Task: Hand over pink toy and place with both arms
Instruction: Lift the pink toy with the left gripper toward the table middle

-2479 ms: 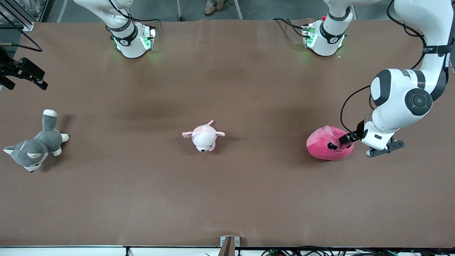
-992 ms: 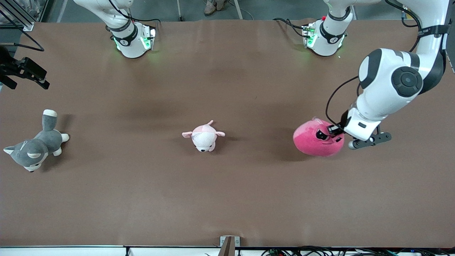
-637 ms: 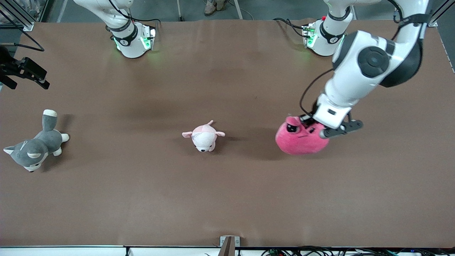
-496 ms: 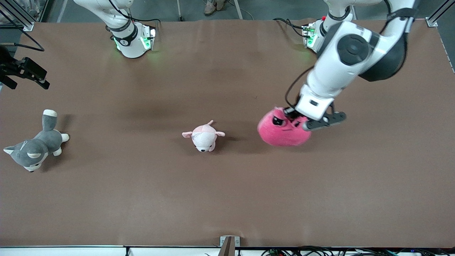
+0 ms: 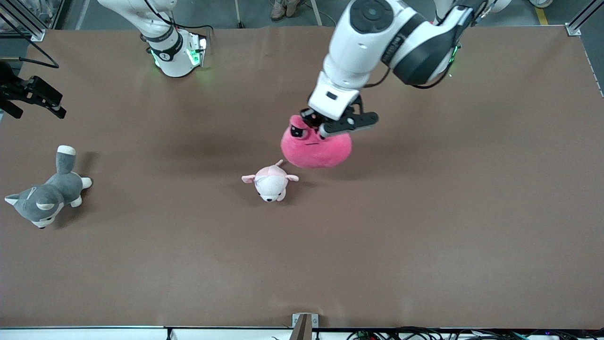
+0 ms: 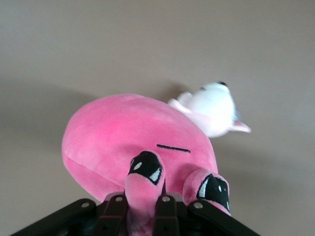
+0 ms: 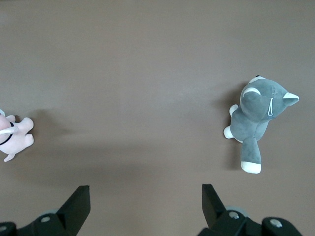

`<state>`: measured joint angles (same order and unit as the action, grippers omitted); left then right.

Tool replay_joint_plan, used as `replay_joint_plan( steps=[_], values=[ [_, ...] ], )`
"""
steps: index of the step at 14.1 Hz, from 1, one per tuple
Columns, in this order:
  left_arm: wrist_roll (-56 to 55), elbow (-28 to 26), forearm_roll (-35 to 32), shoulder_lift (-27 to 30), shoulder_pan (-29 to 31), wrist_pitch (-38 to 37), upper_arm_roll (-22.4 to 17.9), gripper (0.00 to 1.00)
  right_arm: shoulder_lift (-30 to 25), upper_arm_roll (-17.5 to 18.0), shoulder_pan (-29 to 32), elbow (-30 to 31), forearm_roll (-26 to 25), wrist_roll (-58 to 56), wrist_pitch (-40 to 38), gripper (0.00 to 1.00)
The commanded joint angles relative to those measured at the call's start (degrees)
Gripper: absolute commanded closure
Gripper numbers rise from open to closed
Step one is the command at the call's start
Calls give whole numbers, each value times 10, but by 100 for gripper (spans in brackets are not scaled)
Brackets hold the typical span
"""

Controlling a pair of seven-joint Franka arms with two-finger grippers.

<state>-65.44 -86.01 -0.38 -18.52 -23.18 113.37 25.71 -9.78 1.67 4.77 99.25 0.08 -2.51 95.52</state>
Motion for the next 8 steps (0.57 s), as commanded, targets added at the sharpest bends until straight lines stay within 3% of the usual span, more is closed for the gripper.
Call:
replay_joint_plan(
  steps=[1,5,8],
  values=[
    [-52,81,-9,-54,-52,-20,-9,100,-2,-1,-4,1,2,5,0,0],
    [-97,141,-7,-79,-87,-16,-13,100,0,-1,-5,1,4,6,1,0],
    [-100,146,-7,-80,-101,8,-12,100,44,-1,-39,0,8,6,3,0]
  ],
)
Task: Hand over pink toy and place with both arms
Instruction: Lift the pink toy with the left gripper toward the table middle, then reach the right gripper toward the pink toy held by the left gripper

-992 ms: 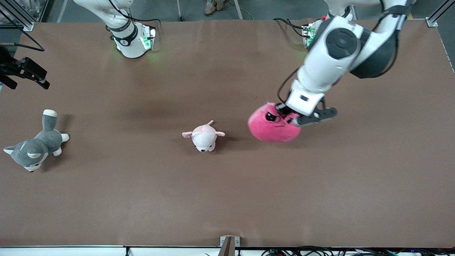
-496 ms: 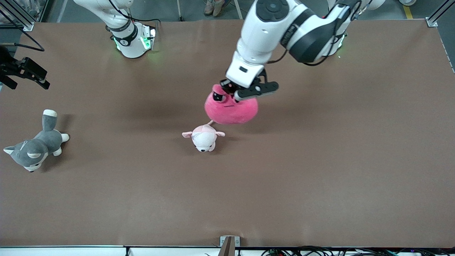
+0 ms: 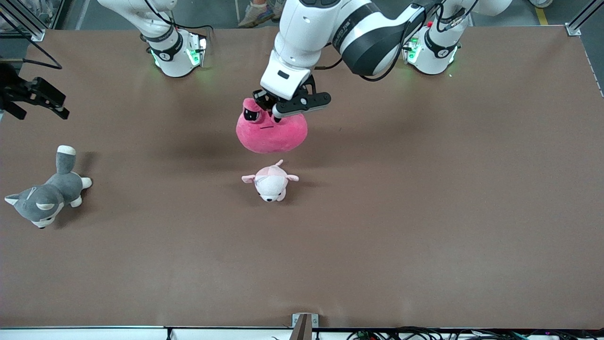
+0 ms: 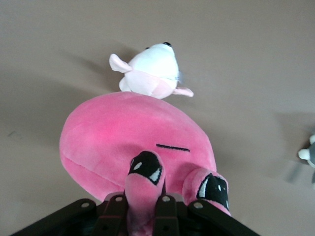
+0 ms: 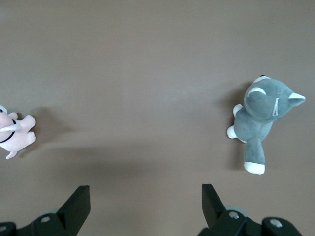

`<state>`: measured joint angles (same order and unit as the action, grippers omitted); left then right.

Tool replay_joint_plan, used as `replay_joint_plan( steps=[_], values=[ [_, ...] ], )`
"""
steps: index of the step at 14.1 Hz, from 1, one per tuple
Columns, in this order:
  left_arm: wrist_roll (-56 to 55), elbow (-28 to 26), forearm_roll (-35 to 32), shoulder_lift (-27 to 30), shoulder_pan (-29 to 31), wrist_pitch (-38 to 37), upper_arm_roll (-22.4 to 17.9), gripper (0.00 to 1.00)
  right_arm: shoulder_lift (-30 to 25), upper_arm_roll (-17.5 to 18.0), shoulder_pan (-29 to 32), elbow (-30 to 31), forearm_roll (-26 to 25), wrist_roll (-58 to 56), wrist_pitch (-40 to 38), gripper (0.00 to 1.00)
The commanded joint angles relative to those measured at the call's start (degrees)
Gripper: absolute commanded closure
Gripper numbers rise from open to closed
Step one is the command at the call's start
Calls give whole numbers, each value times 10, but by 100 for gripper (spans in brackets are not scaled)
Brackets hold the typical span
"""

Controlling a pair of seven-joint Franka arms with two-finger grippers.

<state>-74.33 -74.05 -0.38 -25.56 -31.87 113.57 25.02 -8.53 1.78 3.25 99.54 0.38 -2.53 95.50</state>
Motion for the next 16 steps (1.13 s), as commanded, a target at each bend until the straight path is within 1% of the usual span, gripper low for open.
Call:
replay_joint_plan(
  steps=[1,3,4,6,7,10,12,13,14,16],
  values=[
    [-19,26,-7,-11,-19,14,-5,100,34,-1,-27,-5,11,6,7,0],
    [-28,27,-7,-16,-21,21,-5,100,36,-3,-41,-5,32,6,19,0],
    [-29,27,-7,-18,-22,22,-4,100,38,-3,-40,-6,29,5,20,0],
    [-42,28,-6,-18,-22,22,-3,100,46,-6,-34,-15,53,-5,1,0],
    [-42,28,-6,-18,-22,21,-3,100,47,-5,-39,-21,51,-7,-17,0],
    [-42,28,-6,-18,-22,22,-2,100,67,-2,-43,-30,58,-31,-16,0],
    [-42,28,-6,-18,-22,22,-2,100,67,-2,-79,-30,67,-37,-26,0],
    [-42,28,-6,-18,-22,22,-2,100,69,-2,-100,-27,88,-36,-36,0],
    [-42,28,-6,-18,-22,21,-2,100,76,-3,-121,-28,122,-29,-43,0],
    [-42,28,-5,-18,-21,22,-2,100,83,-2,-147,-29,157,4,-37,0]
  ],
)
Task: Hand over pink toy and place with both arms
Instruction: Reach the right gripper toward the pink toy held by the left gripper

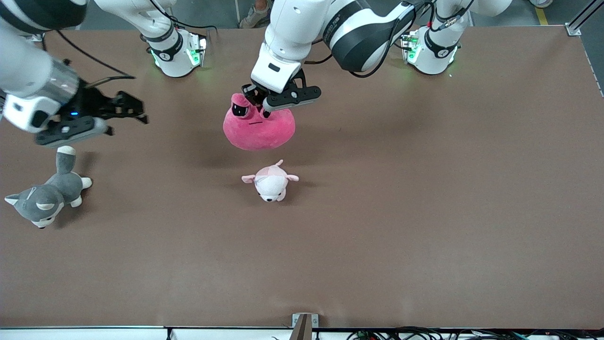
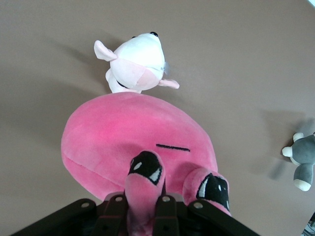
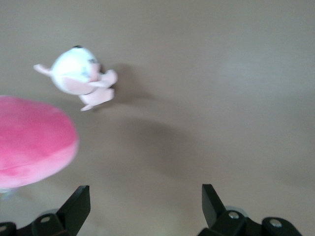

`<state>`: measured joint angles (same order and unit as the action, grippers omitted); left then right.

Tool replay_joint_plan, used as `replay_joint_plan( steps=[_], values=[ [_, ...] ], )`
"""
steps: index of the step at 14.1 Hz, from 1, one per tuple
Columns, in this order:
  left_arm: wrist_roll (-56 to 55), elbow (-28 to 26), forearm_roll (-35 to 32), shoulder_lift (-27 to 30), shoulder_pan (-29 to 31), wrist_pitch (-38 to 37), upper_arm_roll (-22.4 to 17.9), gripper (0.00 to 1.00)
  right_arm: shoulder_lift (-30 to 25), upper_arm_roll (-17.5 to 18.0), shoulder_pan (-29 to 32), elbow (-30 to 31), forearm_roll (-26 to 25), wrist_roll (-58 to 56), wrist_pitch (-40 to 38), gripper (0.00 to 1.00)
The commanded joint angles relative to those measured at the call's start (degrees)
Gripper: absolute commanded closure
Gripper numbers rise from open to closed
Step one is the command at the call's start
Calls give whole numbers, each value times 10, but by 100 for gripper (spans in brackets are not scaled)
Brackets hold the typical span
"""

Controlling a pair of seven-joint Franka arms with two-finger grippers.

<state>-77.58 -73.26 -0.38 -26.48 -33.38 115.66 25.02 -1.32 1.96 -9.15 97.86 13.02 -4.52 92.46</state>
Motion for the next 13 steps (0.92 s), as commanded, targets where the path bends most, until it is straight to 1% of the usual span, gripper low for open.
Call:
replay_joint_plan(
  steps=[1,4,7,9,10,13],
  values=[
    [-10,20,-5,-8,-6,1,-2,100,11,-4,-40,-14,45,35,-4,0],
    [-10,20,-5,-8,-5,1,-3,100,18,-4,-82,-21,55,61,4,0],
    [-10,20,-5,-6,-5,0,-3,100,55,-5,-116,-44,144,62,8,0],
    [-10,20,-5,-6,-5,0,-3,100,66,-4,-132,-52,149,63,32,0],
    [-10,20,-5,-7,-5,0,-4,100,70,-5,-140,-52,148,63,34,0],
    [-10,19,-5,-7,-5,0,-4,100,72,-5,-141,-49,145,61,28,0]
  ],
)
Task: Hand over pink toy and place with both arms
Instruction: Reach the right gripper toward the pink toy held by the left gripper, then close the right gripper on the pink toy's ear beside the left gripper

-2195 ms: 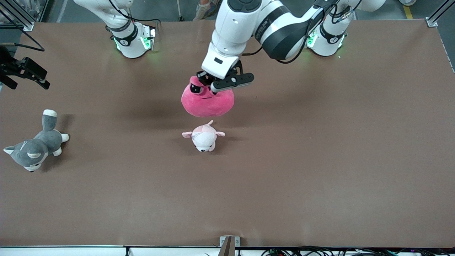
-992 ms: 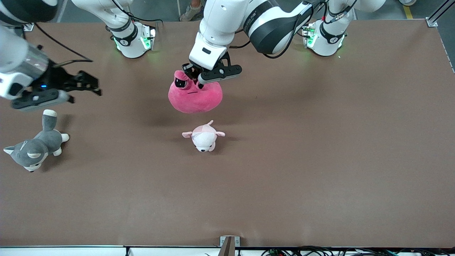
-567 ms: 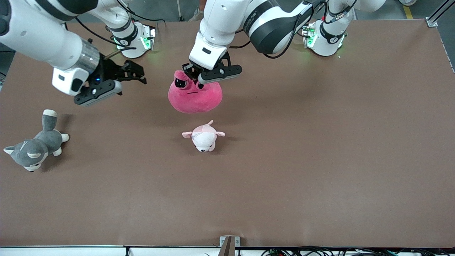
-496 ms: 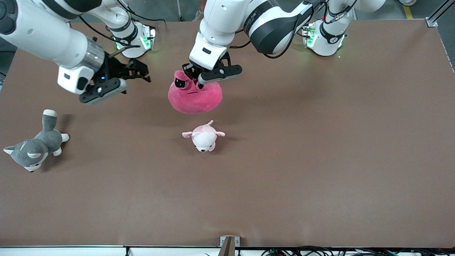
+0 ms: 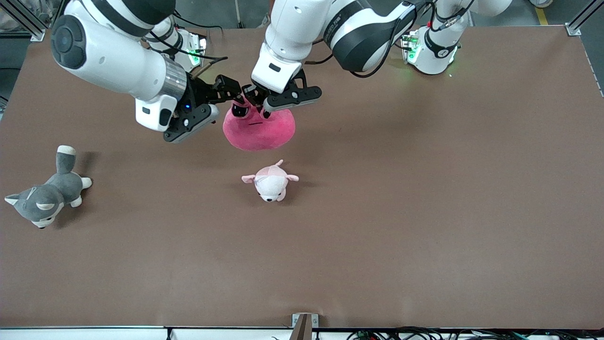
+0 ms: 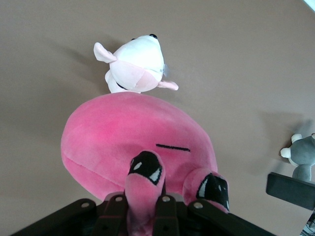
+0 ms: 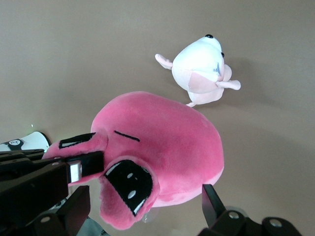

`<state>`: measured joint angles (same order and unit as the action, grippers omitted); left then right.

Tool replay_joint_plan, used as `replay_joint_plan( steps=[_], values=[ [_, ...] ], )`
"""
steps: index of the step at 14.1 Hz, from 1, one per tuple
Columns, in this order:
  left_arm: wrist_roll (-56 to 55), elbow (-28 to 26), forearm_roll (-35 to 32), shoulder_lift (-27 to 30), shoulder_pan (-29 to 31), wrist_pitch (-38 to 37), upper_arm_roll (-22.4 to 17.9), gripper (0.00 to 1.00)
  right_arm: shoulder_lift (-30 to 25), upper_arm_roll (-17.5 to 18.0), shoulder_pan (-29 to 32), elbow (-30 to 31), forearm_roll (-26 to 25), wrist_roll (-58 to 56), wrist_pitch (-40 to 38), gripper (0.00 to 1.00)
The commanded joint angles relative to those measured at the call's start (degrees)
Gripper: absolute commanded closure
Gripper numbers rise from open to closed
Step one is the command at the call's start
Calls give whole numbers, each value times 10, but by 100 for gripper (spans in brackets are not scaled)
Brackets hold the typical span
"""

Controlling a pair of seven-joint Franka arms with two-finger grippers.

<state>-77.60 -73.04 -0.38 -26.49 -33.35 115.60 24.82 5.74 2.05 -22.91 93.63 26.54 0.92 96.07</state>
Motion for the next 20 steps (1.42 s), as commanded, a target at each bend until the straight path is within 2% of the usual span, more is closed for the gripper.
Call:
replay_joint_plan(
  steps=[1,14,20],
  values=[
    [-10,17,-5,-7,-5,1,-3,100,1,-6,-3,-5,10,7,-9,0],
    [-10,17,-6,-7,-6,1,-3,100,1,-5,-27,-4,10,8,-20,4],
    [-10,18,-6,-8,-7,1,-2,100,7,-5,-27,-4,11,8,-26,14]
  ],
)
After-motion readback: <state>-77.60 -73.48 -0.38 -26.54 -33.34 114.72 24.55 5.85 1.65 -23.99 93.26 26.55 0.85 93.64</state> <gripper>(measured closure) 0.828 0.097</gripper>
